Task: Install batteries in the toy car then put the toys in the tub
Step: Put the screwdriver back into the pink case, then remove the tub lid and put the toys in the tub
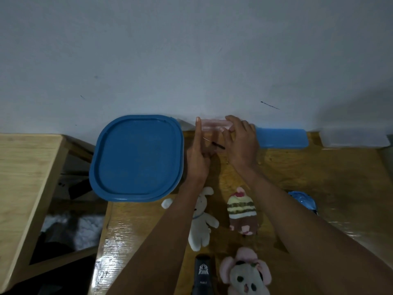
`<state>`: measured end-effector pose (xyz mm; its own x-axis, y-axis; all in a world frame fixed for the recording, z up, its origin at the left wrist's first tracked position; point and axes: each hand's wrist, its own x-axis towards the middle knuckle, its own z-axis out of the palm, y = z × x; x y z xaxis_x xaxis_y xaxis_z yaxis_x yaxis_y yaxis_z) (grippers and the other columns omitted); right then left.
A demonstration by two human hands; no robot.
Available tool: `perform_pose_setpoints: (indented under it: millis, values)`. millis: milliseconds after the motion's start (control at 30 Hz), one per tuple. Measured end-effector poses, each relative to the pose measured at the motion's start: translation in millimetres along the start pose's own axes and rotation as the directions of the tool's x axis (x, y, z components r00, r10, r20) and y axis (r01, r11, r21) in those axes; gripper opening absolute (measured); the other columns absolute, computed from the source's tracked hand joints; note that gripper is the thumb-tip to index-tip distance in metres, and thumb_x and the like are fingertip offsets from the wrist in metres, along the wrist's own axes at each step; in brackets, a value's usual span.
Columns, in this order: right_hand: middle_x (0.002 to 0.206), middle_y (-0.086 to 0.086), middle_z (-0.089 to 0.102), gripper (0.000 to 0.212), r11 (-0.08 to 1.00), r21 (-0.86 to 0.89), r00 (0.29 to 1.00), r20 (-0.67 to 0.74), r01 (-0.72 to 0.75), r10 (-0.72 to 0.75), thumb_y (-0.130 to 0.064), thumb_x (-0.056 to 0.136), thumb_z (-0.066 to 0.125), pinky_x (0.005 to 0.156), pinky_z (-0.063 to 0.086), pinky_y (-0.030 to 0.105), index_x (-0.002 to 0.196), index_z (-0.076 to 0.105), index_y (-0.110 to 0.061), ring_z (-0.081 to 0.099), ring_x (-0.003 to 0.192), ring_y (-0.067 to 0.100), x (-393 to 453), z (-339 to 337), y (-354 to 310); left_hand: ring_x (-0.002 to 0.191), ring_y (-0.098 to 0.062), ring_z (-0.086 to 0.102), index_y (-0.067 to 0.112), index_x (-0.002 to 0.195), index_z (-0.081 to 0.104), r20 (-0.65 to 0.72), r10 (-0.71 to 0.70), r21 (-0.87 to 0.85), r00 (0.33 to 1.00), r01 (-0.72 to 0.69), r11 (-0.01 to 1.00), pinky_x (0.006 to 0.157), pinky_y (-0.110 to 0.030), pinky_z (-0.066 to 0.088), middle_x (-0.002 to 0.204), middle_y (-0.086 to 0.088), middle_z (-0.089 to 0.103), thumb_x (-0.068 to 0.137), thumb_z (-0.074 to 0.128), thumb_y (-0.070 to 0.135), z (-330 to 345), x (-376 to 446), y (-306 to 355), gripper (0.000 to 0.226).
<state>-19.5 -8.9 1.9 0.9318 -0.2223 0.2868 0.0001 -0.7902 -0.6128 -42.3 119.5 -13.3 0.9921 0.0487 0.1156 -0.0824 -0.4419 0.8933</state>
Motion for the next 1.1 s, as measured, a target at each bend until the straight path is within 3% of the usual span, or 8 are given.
perform_pose_setpoints:
  millis: [67,167,300,400,600,733,933,1100]
  values:
    - [0.104,0.004,0.063,0.022,0.999,-0.043,1.0,-0.001,0.006,-0.006,-0.028,0.098,0.059,0.074,0.05,0.039,0.118,0.066,-0.023,0.051,0.1,0.022,0,0,2,0.05,-0.004,0.048,0.019,0.16,-0.001,-0.017,-0.065,0.046,0.998,0.066,0.997,0.048,-0.013,0.041,0.062,0.002,0.051,0.09,0.057,-0.01,0,1,-2,0.096]
    - [0.1,0.005,0.054,0.019,0.997,-0.082,0.999,0.045,0.005,-0.002,-0.028,0.094,0.066,0.068,0.047,0.033,0.112,0.069,-0.024,0.049,0.095,0.021,-9,-2,9,0.056,-0.002,0.049,0.02,0.16,-0.003,-0.016,-0.138,0.076,0.99,0.139,0.987,0.052,-0.014,0.043,0.069,-0.002,0.055,0.092,0.06,-0.006,1,2,-3,0.096]
    - [0.116,0.004,0.056,0.029,0.999,0.019,0.987,0.155,-0.037,0.034,-0.018,0.089,0.071,0.083,0.055,0.031,0.117,0.069,-0.021,0.056,0.103,0.018,-24,-3,21,0.072,0.012,0.052,0.015,0.154,0.034,0.035,-0.128,-0.027,0.991,0.129,0.991,0.067,-0.008,0.047,0.093,0.001,0.063,0.092,0.06,-0.005,1,3,1,0.07]
    - [0.112,0.001,0.066,0.033,0.995,0.07,0.976,0.211,-0.077,0.06,-0.017,0.086,0.076,0.083,0.058,0.031,0.118,0.069,-0.021,0.063,0.097,0.013,-29,-2,21,0.091,-0.005,0.059,0.003,0.134,0.059,0.02,-0.103,0.045,0.995,0.102,0.994,0.079,-0.015,0.049,0.108,-0.01,0.071,0.089,0.066,-0.005,1,3,-1,0.045]
    - [0.11,-0.003,0.072,0.031,0.976,0.12,0.963,0.221,-0.183,0.153,-0.025,0.092,0.07,0.077,0.044,0.011,0.123,0.069,-0.021,0.06,0.092,0.002,-29,-8,12,0.104,-0.018,0.066,0.004,0.126,0.067,0.03,-0.079,0.062,0.996,0.077,0.995,0.082,-0.009,0.046,0.116,-0.012,0.073,0.096,0.062,0.009,-1,-2,-4,0.031]
    - [0.111,-0.001,0.072,0.031,0.972,0.093,0.958,0.209,-0.217,0.194,-0.022,0.093,0.07,0.068,0.032,-0.001,0.124,0.068,-0.02,0.061,0.094,0.004,-26,-8,6,0.103,-0.014,0.065,0.004,0.123,0.069,0.017,-0.118,0.096,0.993,0.116,0.989,0.079,-0.002,0.04,0.116,-0.011,0.073,0.095,0.056,-0.006,2,1,-4,0.032]
    - [0.115,0.0,0.072,0.028,0.982,-0.008,0.949,0.258,-0.186,0.182,-0.02,0.094,0.067,0.08,0.047,0.019,0.123,0.067,-0.019,0.067,0.103,0.015,-23,-10,-1,0.098,-0.022,0.066,0.004,0.123,0.068,0.018,-0.158,0.236,0.987,0.15,0.96,0.078,-0.006,0.043,0.115,-0.011,0.072,0.098,0.05,-0.003,6,1,3,0.032]
    - [0.116,0.002,0.071,0.026,0.967,-0.136,0.95,0.2,-0.215,0.239,-0.028,0.097,0.063,0.079,0.048,0.026,0.121,0.068,-0.021,0.066,0.104,0.021,-16,-27,-24,0.103,-0.025,0.065,0.016,0.116,0.069,0.061,-0.163,0.322,0.985,0.135,0.937,0.088,-0.028,0.051,0.117,-0.009,0.067,0.084,0.055,-0.002,-10,0,24,0.04]
